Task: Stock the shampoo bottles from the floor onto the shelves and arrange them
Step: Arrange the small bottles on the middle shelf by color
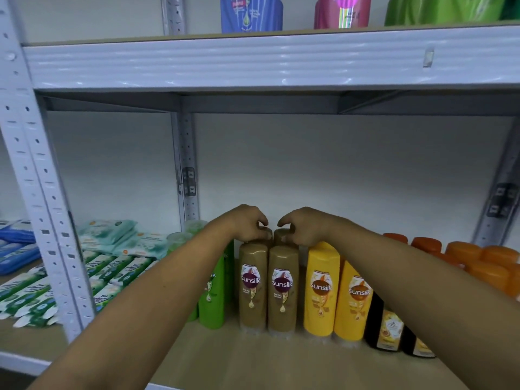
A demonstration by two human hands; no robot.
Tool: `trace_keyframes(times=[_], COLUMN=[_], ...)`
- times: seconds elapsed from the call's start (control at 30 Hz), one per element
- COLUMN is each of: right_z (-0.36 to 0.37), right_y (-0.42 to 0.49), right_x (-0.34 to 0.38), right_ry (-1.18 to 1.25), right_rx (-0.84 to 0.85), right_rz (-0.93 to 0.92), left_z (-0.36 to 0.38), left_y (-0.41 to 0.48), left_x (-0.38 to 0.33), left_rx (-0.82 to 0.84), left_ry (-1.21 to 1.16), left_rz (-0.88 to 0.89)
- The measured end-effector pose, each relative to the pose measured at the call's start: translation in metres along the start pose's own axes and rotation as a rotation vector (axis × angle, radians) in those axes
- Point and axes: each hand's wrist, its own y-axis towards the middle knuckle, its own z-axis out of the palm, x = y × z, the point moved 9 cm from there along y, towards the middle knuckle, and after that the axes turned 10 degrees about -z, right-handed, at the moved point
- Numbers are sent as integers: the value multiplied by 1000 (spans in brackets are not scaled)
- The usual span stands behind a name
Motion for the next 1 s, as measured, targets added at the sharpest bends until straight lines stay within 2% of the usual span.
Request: trace_keyframes(times=[0.2, 0.37, 0.63, 0.83, 1.0], right_z=[-33, -43, -9, 38, 74], right_y=[-43, -80, -122, -136, -128], right_x=[30, 77, 157, 200, 204], right_ry=[26, 61, 23, 139, 293], right_rx=[-156, -211, -140, -95, -85], right_rz=[-46, -92, -128, -148, -91], left_z=[-24, -41, -27, 2, 34], left_y=[-46, -107, -217, -270, -273], left_x=[0, 13, 40, 58, 92], left_rx=[-76, -124, -105, -43, -19], left_ry=[12, 67, 149, 179, 120], left_rz=[31, 15, -54, -105, -170])
